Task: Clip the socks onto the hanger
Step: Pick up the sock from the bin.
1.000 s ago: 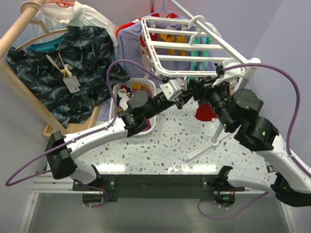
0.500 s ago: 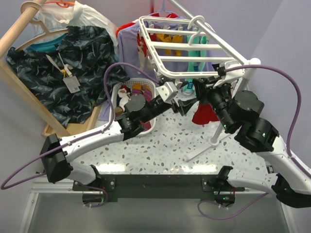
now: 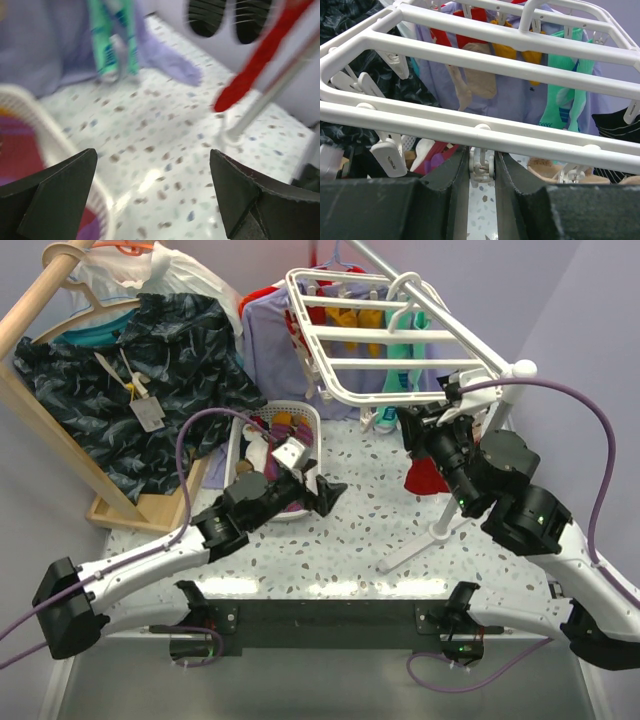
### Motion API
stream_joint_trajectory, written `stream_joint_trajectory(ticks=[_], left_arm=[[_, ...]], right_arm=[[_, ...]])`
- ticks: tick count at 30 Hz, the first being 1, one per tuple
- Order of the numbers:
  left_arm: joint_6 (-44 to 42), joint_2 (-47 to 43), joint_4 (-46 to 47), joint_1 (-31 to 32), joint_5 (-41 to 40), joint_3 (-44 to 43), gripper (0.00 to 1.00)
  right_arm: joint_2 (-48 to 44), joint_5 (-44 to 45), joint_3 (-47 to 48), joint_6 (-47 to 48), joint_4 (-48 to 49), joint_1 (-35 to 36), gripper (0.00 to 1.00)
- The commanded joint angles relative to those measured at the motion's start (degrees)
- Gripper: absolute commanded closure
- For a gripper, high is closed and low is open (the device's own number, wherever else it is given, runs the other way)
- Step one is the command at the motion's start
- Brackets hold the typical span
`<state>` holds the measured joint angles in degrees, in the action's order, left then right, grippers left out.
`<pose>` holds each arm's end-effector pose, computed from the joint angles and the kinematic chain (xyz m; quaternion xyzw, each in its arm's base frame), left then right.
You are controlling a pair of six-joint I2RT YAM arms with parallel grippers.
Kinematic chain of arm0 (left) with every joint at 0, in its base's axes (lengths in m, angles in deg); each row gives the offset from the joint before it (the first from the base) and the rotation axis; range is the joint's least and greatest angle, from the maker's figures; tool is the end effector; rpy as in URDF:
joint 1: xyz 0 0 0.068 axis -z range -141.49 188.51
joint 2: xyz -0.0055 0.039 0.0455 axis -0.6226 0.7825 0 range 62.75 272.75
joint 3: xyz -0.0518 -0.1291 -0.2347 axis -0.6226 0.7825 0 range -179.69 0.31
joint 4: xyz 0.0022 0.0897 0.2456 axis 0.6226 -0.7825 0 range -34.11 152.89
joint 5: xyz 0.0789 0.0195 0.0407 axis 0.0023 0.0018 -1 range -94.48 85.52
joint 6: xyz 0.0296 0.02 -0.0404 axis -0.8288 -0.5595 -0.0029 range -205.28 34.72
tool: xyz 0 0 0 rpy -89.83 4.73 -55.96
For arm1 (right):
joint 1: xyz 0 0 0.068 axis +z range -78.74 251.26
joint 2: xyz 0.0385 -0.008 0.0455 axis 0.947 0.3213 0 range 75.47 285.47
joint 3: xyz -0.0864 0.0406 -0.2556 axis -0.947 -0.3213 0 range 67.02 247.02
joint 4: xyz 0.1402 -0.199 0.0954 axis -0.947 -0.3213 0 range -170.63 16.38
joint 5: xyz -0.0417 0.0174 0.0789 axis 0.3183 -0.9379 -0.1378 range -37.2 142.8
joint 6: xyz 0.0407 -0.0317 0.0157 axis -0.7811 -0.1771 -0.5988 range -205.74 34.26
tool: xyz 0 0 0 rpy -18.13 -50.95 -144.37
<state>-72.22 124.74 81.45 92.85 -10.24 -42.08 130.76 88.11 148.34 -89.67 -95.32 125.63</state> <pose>0.1525 -0.2061 0.3189 0.2183 0.6792 -0.3585 0.6020 0.1134 0.1231 0.4997 -0.0749 0.6808 0.1604 0.7107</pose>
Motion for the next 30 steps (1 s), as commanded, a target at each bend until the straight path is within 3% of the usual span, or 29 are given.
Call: stream_joint_trajectory(ticks=[1,6,10,14,17,30], left_arm=[[11.4,-3.3,-13.6,-13.6,-2.9,1.9,0.0],[10.4,4.1,-23.4,-26.6,0.7,-4.6,0.02],[9.8,15.3,-25.6,-34.9,3.9,-14.2,0.12],[7.8,25.3,-29.6,-35.5,4.0,-24.6,0.22],[7.3,30.5,-29.2,-35.2,8.6,-29.0,0.32],[5.5,48.7,-32.8,-28.8,6.4,-45.0,0.39]], right_arm=[[-1.1,1.6,-0.6,-0.4,0.9,0.2,0.95],[-1.3,1.5,-0.7,-0.1,0.9,0.2,0.95],[-1.1,1.3,-0.2,0.4,0.9,0.2,0.94],[-1.1,1.0,0.4,0.7,0.6,0.3,0.94],[-1.3,0.8,0.3,0.8,0.6,0.2,0.94],[-1.9,0.1,0.1,0.9,0.4,0.2,0.93]])
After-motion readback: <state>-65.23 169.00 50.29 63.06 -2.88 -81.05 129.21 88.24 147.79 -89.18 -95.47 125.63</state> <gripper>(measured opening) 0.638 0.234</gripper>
